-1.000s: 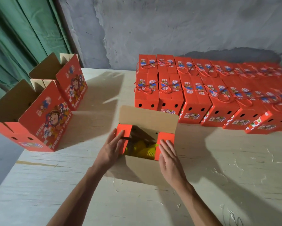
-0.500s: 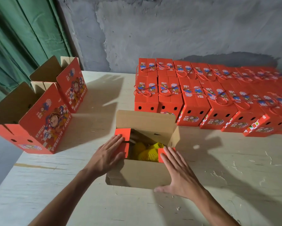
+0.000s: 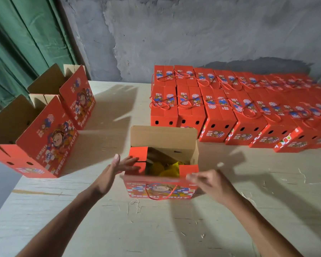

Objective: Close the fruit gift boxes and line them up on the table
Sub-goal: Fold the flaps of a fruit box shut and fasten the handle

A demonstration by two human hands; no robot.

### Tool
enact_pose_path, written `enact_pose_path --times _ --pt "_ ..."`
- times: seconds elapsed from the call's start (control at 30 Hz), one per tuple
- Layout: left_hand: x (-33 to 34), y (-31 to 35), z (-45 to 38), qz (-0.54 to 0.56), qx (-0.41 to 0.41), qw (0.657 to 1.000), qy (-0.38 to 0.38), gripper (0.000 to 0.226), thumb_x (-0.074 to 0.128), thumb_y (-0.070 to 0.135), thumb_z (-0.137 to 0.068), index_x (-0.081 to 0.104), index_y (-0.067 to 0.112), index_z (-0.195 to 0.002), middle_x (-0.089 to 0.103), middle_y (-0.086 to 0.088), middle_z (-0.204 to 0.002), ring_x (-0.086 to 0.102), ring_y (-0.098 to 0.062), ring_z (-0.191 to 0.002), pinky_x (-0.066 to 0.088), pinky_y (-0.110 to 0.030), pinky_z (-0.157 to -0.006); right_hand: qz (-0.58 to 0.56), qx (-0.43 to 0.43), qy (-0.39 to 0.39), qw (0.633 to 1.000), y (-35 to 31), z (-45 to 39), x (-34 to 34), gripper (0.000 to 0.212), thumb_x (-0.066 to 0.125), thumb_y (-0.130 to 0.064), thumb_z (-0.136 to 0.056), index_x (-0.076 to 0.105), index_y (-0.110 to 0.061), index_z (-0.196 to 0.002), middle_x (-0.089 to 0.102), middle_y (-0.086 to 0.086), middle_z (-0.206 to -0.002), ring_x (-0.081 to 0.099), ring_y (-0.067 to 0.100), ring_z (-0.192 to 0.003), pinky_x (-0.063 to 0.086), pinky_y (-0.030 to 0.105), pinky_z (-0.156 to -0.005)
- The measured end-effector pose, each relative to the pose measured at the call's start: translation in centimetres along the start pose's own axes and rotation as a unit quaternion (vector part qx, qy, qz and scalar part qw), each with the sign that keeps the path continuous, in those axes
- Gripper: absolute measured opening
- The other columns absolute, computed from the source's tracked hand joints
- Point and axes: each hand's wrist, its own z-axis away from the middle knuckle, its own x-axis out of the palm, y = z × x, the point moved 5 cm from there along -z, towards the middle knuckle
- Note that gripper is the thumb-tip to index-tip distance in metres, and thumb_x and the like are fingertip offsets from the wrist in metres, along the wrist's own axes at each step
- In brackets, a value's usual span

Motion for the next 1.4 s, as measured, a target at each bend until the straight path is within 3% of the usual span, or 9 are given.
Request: enact_pose_path --times 0.13,0.23,0.33,0.57,0.67,1.03,1.2,1.3,1.4 --pt "1.3 0.2 0.3 0.037 0.019 0.995 0.085 0.074 0.020 0.083 -0.095 0.069 0.039 -0.128 0.066 0.012 -0.137 0.058 -0.008 -0.130 0.046 -0.035 -0.105 0.032 0.000 0.178 0.983 -1.5 -2.2 -0.6 0.065 0.060 -0.067 -0.092 0.048 -0.011 -0.061 0.052 -0.001 -0.048 0.049 0.007 -0.043 0.034 0.030 -0.046" --pt "2.4 0.6 0.0 0.037 0.040 0.976 0.211 0.041 0.053 0.068 -0.096 0.074 0.035 -0.106 0.078 0.006 -0.099 0.075 -0.012 -0.092 0.062 -0.032 -0.074 0.020 0.029 0.291 0.956 -2.1 -2.7 1.3 0.040 0.065 -0.052 -0.094 0.065 -0.014 -0.080 0.067 -0.005 -0.070 0.065 0.013 -0.065 0.050 0.034 -0.055" --pt "2.9 0.9 -1.0 0.041 0.044 0.964 0.260 0.040 0.066 0.051 -0.095 0.063 0.035 -0.131 0.069 0.005 -0.125 0.068 -0.018 -0.113 0.060 -0.043 -0.090 0.083 0.018 0.357 0.930 -1.9 -3.0 2.7 0.024 0.071 -0.034 -0.096 0.074 -0.012 -0.104 0.069 0.002 -0.099 0.067 0.023 -0.091 0.057 0.039 -0.071" --pt "2.9 0.7 -1.1 -0.323 0.170 0.916 0.166 0.092 0.059 0.080 -0.084 0.045 0.019 -0.152 0.044 0.004 -0.152 0.039 -0.020 -0.134 0.042 -0.042 -0.110 0.323 -0.049 0.216 0.920 0.8 -2.7 5.8 0.078 0.047 -0.068 -0.097 0.051 -0.010 -0.149 0.050 0.005 -0.154 0.039 0.025 -0.148 0.023 0.050 -0.123" --pt "2.6 0.0 -1.2 -0.402 0.218 0.880 0.131 0.114 0.064 0.090 -0.069 0.045 0.015 -0.153 0.047 -0.001 -0.150 0.043 -0.027 -0.134 0.040 -0.047 -0.110 0.287 -0.041 0.213 0.933 1.6 -3.0 6.4 0.077 0.048 -0.070 -0.095 0.056 -0.009 -0.141 0.057 0.005 -0.144 0.049 0.025 -0.137 0.030 0.046 -0.119" --pt "2.4 1.5 -2.1 -0.468 0.239 0.844 0.108 0.094 0.055 0.092 -0.073 0.051 0.027 -0.141 0.056 -0.002 -0.112 0.050 -0.024 -0.097 0.046 -0.044 -0.090 0.266 -0.017 0.249 0.931 1.6 -5.1 5.4 0.043 0.048 -0.059 -0.099 0.054 -0.021 -0.079 0.064 -0.004 -0.079 0.055 0.021 -0.082 0.039 0.037 -0.080" --pt "2.5 1.7 -2.3 -0.448 0.216 0.865 0.059 0.094 0.057 0.087 -0.077 0.057 0.020 -0.144 0.059 -0.003 -0.127 0.054 -0.026 -0.117 0.038 -0.049 -0.109 0.274 0.037 0.206 0.939 1.2 -6.1 5.2 0.050 0.044 -0.053 -0.104 0.058 -0.018 -0.071 0.070 -0.003 -0.079 0.058 0.023 -0.087 0.041 0.040 -0.082" --pt "3.0 1.3 -2.7 -0.418 0.182 0.890 0.001 0.100 0.053 0.083 -0.082 0.043 0.015 -0.155 0.037 -0.001 -0.163 0.023 -0.019 -0.156 0.012 -0.047 -0.128 0.286 0.061 0.168 0.941 1.3 -6.9 5.5 0.048 0.042 -0.053 -0.105 0.071 -0.019 -0.087 0.072 -0.008 -0.101 0.059 0.020 -0.103 0.037 0.040 -0.091" --pt "3.7 1.1 -3.1 -0.483 0.156 0.861 -0.032 0.106 0.033 0.090 -0.084 0.024 0.019 -0.162 0.017 0.002 -0.169 0.004 -0.008 -0.157 -0.007 -0.034 -0.128 0.290 0.075 0.161 0.940 1.1 -7.1 5.8 0.047 0.038 -0.052 -0.107 0.073 -0.022 -0.096 0.072 -0.011 -0.109 0.060 0.016 -0.109 0.036 0.038 -0.097"
